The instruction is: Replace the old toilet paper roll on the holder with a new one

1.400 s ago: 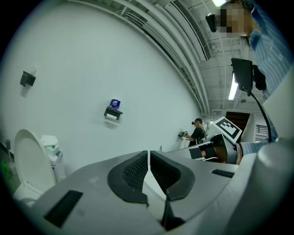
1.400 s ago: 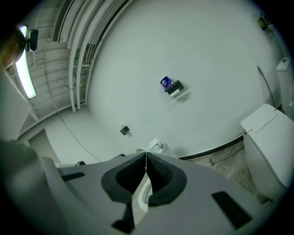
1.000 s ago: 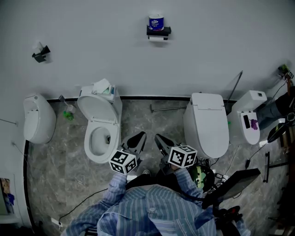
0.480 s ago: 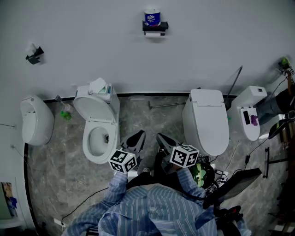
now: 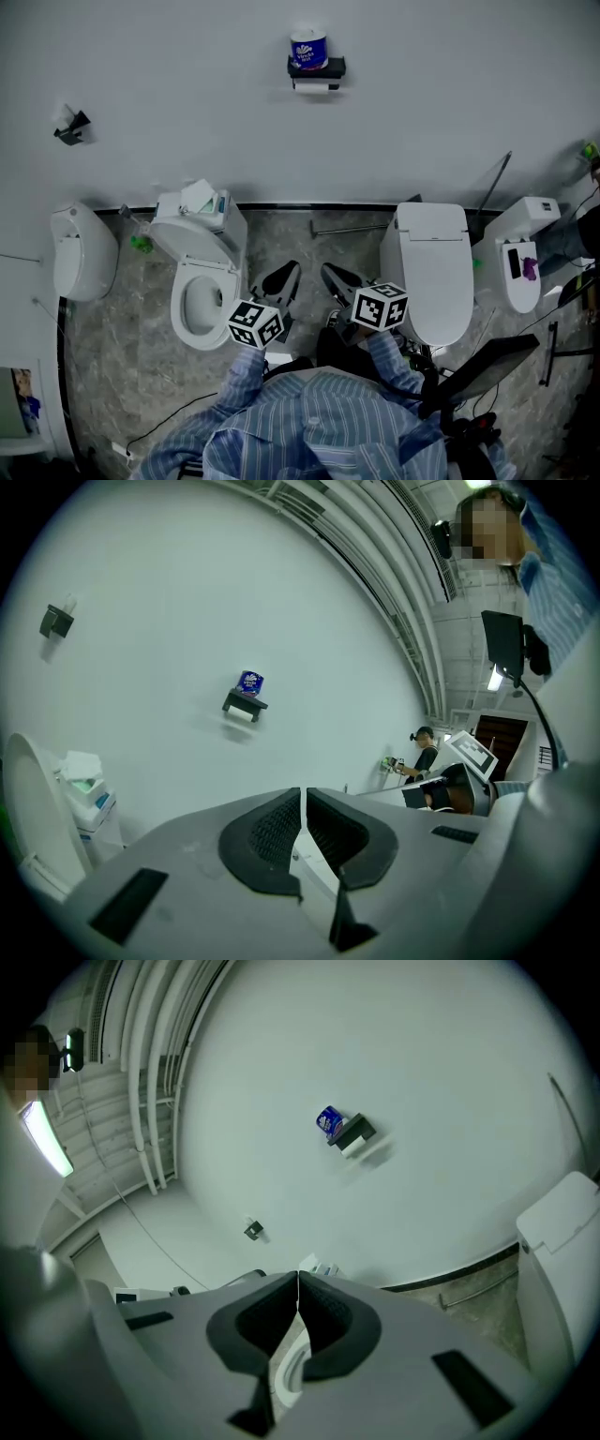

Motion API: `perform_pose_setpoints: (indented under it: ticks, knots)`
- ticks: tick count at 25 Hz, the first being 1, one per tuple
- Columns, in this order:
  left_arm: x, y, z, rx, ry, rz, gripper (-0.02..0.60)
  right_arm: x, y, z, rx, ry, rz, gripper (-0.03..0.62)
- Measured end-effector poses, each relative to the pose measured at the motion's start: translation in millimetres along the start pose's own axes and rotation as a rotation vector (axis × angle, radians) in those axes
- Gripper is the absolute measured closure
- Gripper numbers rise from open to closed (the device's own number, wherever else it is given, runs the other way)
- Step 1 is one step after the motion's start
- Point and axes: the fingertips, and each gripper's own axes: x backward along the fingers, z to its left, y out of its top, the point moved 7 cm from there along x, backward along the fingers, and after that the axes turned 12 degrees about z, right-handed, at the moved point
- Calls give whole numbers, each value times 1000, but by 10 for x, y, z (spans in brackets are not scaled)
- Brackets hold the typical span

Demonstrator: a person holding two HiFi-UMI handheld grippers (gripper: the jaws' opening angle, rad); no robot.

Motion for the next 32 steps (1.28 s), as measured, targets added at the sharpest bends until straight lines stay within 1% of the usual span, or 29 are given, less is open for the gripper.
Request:
perform_pose_setpoints:
  ticks: [3, 6, 13, 19, 26, 29, 32]
  knots:
    - [-326, 221, 15, -22, 15, -27, 575, -21, 344, -196, 48, 28, 18, 589]
    - [-642, 399, 32, -48, 23, -57, 575, -32, 601, -425, 86, 41, 37, 589]
    - [-1137, 595, 77, -48, 65, -72, 575, -36, 1008, -896, 99, 42, 43, 589]
    - [-1303, 710, 124, -40, 87, -51, 575, -98, 1174, -1060, 89, 66, 48, 589]
    - [-1357, 695, 250, -31, 114, -33, 575, -259, 1181, -1162, 61, 83, 78, 589]
    - [-1422, 710, 376, -15, 112, -28, 575, -331, 1219, -1239, 43, 66, 76, 589]
    - [-1535, 802, 545, -16, 110, -33, 575, -429, 1354, -1357, 24, 29, 58, 589]
